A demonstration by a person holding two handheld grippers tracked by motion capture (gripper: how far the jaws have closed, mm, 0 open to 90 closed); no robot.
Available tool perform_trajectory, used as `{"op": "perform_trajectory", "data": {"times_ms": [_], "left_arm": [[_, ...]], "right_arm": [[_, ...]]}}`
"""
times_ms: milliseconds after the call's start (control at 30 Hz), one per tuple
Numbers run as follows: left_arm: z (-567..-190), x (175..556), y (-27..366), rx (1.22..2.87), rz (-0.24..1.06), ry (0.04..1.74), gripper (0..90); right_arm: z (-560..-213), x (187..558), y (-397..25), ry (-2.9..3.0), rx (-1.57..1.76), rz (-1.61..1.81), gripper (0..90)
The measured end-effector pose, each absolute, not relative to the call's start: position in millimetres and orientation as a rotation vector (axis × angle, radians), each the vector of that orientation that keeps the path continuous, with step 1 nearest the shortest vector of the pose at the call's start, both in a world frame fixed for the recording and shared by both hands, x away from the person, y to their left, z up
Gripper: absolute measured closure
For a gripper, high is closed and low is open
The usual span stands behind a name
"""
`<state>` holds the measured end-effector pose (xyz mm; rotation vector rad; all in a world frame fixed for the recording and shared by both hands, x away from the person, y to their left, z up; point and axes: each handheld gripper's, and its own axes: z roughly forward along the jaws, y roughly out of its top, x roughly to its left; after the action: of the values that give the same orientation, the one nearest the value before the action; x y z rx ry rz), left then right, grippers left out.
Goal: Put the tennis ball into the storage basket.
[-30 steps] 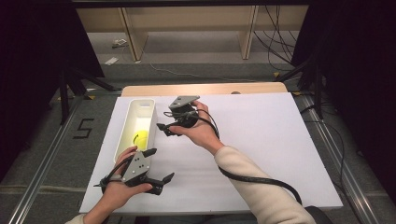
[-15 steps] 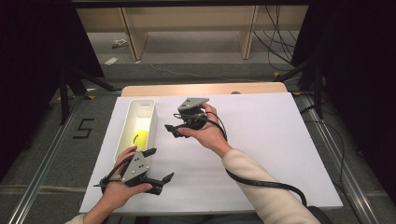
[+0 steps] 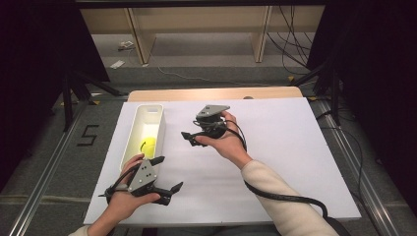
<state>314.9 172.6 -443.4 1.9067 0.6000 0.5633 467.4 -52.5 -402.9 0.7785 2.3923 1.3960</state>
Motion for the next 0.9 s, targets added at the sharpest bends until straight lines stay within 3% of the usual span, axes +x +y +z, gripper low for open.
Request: {"op": "perform_trajectory", "data": {"times_ms": [900], "left_arm": [[-444, 315, 173, 1.908, 0.563, 0.605, 2.2]], "right_arm": [[-404, 460, -99, 2.328, 0.855, 1.373, 21.7]]}}
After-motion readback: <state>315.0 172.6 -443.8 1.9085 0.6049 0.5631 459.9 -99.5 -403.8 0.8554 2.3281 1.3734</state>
